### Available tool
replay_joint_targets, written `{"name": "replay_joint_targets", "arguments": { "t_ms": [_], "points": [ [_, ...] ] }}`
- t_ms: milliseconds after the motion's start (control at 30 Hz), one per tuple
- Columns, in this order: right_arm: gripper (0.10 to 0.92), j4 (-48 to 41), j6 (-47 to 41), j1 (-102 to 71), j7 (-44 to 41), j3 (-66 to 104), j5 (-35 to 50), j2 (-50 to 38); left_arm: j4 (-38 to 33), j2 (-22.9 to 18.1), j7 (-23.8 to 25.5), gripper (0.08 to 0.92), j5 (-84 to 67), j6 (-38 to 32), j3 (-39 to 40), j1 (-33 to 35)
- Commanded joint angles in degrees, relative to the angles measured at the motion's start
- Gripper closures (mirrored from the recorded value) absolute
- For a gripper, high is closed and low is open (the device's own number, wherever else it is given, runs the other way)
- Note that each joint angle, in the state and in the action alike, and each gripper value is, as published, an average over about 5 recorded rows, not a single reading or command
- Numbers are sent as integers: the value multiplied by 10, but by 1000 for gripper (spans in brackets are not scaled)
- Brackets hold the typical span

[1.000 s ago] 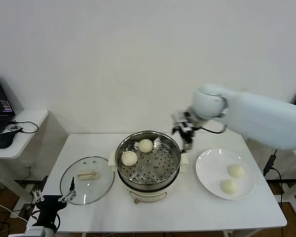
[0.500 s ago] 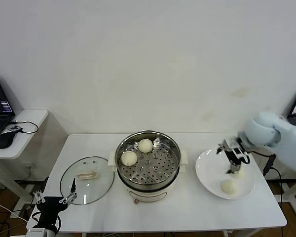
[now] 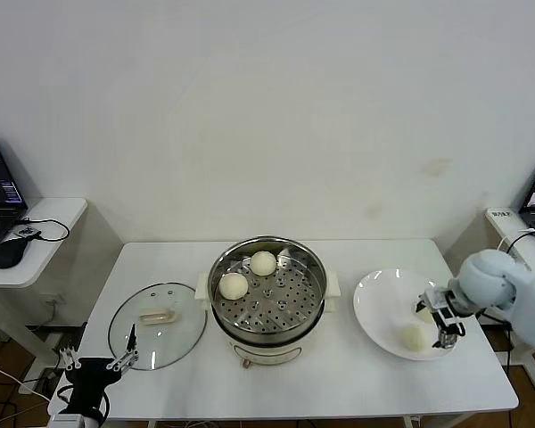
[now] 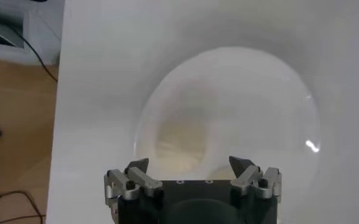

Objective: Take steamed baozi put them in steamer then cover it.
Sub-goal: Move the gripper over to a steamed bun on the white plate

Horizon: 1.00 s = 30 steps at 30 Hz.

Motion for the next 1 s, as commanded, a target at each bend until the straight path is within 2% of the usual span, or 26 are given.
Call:
{"name": "replay_joint_targets", "arguments": {
  "t_ms": [33, 300, 867, 1000],
  "points": [
    [203, -27, 5, -58, 7, 38, -25, 14, 1, 0, 0, 177, 0, 0, -1, 0],
    [216, -56, -3, -63, 22, 44, -23, 44, 2, -1, 0, 177, 0, 0, -4, -1],
    [431, -59, -21, -52, 22, 45, -14, 52, 4, -2, 0, 177, -1, 0, -3, -5],
    [454, -54, -21, -38, 15, 45, -9, 47, 0, -2, 0, 177, -1, -1, -3, -3]
  ]
}}
